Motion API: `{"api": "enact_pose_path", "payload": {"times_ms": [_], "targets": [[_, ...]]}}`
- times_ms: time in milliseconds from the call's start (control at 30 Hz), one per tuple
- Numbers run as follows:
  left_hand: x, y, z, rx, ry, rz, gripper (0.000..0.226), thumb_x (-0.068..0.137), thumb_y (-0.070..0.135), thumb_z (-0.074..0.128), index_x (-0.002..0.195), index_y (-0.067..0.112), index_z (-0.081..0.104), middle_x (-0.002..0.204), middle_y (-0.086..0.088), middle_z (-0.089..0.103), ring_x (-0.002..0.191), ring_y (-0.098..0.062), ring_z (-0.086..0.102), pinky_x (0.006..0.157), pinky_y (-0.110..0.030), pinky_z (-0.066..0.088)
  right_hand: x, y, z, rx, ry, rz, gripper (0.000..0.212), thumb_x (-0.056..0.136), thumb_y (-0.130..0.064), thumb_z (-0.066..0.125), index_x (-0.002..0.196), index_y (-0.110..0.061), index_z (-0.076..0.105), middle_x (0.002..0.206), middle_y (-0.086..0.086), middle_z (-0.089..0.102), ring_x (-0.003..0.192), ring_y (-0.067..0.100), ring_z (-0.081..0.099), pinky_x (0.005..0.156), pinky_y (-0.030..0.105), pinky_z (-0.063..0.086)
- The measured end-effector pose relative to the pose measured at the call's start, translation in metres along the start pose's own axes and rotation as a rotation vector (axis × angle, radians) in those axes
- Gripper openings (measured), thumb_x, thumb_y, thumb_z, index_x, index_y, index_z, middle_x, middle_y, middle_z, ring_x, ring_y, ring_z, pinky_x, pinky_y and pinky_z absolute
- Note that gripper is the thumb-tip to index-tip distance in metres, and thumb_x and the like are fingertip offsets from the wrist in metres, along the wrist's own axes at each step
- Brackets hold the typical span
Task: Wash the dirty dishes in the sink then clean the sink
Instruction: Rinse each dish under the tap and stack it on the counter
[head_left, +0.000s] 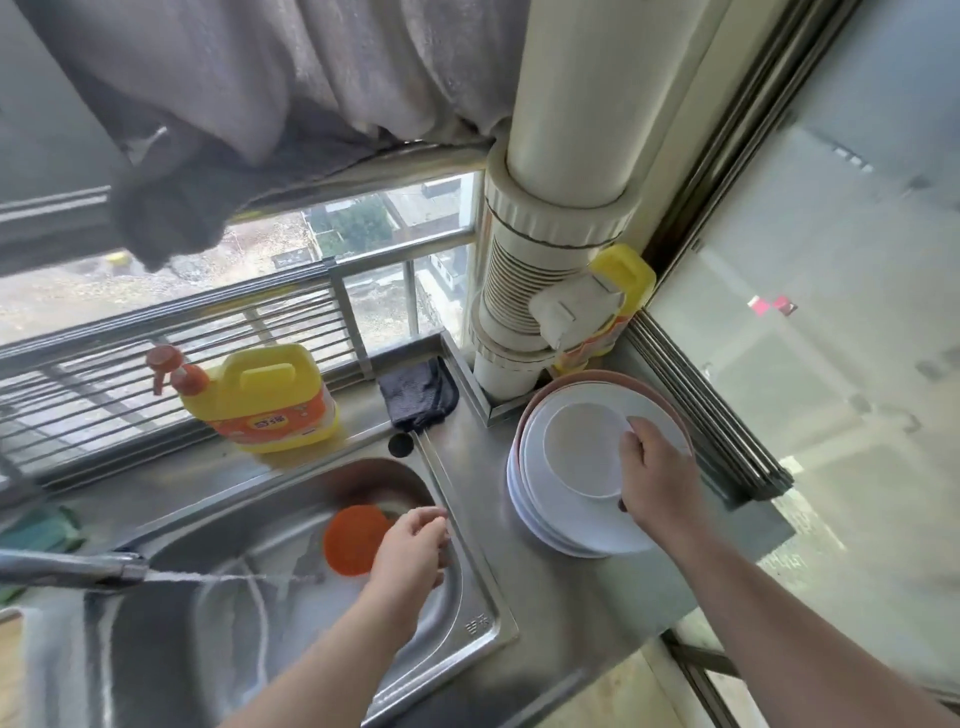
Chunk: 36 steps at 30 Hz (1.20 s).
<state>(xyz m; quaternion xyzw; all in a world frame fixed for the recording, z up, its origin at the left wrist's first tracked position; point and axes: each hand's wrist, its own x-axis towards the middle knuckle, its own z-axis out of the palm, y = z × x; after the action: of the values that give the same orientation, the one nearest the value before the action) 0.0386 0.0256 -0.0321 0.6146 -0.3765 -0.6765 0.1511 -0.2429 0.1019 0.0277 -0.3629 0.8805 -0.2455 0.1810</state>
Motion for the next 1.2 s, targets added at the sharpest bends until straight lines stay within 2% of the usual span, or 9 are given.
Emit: {"api": "enact_pose_path", "payload": {"times_ms": [167,400,600,733,833,900,967,1067,1200], "targets": [[-0.008,0.057,0.092,0.217,-0.23,0.211,0.037,0.101,0.042,0.051,0.136,0.052,0.054,0.093,0.003,0.073,0.079,-0.012,0.072,0.078,-0.039,0.063,-0.011,0.009,0.013,0.125,0.057,0.109,0.036,0.109,-0.04,0.032,0.14,-0.035,0.05,0.112,-0.002,0.063,0.105,0.033,0.062,0.087,0.045,0.052],[-0.01,0.062,0.139,0.206,-0.235,0.256,0.048,0.104,0.033,0.053,0.15,0.046,0.044,0.084,0.005,0.076,0.073,-0.01,0.075,0.081,-0.039,0.065,-0.014,0.015,-0.001,0.064,0.115,0.179,0.041,0.109,-0.046,0.035,0.147,-0.034,0.041,0.139,0.01,0.063,0.121,0.037,0.06,0.088,0.045,0.046],[0.004,0.008,0.064,0.042,-0.091,0.18,0.028,0.097,0.032,0.057,0.122,0.045,0.062,0.085,0.007,0.071,0.072,-0.01,0.074,0.077,-0.041,0.065,-0.054,-0.035,0.021,0.154,0.345,-0.217,0.035,0.099,-0.033,0.048,0.13,-0.018,0.054,0.094,0.003,0.063,0.078,0.014,0.053,0.073,0.032,0.043],[0.02,-0.039,-0.02,0.125,0.096,0.052,0.023,0.096,0.019,0.058,0.104,0.037,0.068,0.094,0.01,0.074,0.087,-0.016,0.072,0.084,-0.042,0.062,-0.095,-0.087,0.116,0.283,-0.02,-0.468,0.02,0.099,-0.028,0.053,0.117,-0.025,0.062,0.074,-0.023,0.05,0.071,-0.003,0.052,0.068,0.007,0.037],[0.032,-0.078,-0.087,0.152,0.233,-0.094,0.025,0.094,0.02,0.055,0.109,0.037,0.067,0.103,0.002,0.075,0.092,-0.025,0.068,0.086,-0.042,0.058,-0.098,-0.1,0.204,0.247,-0.426,-0.29,0.029,0.099,-0.024,0.056,0.126,-0.031,0.062,0.088,-0.019,0.057,0.082,-0.001,0.056,0.078,0.021,0.044],[0.04,-0.106,-0.124,0.099,0.338,-0.169,0.024,0.097,0.015,0.055,0.11,0.031,0.067,0.103,-0.004,0.074,0.091,-0.03,0.066,0.089,-0.045,0.057,-0.089,-0.104,0.256,0.097,-0.637,-0.097,0.047,0.101,-0.027,0.054,0.148,-0.03,0.048,0.121,-0.001,0.061,0.108,0.014,0.059,0.095,0.035,0.047],[0.041,-0.13,-0.149,0.039,0.406,-0.225,0.026,0.097,0.012,0.053,0.11,0.029,0.068,0.092,-0.003,0.071,0.077,-0.025,0.061,0.077,-0.039,0.054,-0.077,-0.102,0.298,-0.062,-0.713,0.049,0.063,0.104,-0.03,0.051,0.162,-0.028,0.026,0.144,0.016,0.05,0.128,0.035,0.054,0.104,0.042,0.044],[0.043,-0.156,-0.171,-0.036,0.446,-0.254,0.024,0.092,0.021,0.054,0.11,0.029,0.068,0.075,0.002,0.068,0.065,-0.018,0.056,0.067,-0.034,0.044,-0.055,-0.09,0.349,-0.173,-0.758,0.116,0.071,0.102,-0.031,0.051,0.163,-0.036,0.015,0.13,0.013,0.057,0.105,0.034,0.062,0.078,0.035,0.046],[0.051,-0.171,-0.174,-0.065,0.459,-0.251,0.024,0.096,0.011,0.054,0.107,0.026,0.069,0.063,0.005,0.064,0.06,-0.016,0.054,0.062,-0.031,0.041,-0.035,-0.084,0.391,-0.164,-0.76,0.18,0.031,0.104,-0.029,0.057,0.135,-0.024,0.057,0.111,0.006,0.062,0.088,0.025,0.056,0.074,0.031,0.044]]}}
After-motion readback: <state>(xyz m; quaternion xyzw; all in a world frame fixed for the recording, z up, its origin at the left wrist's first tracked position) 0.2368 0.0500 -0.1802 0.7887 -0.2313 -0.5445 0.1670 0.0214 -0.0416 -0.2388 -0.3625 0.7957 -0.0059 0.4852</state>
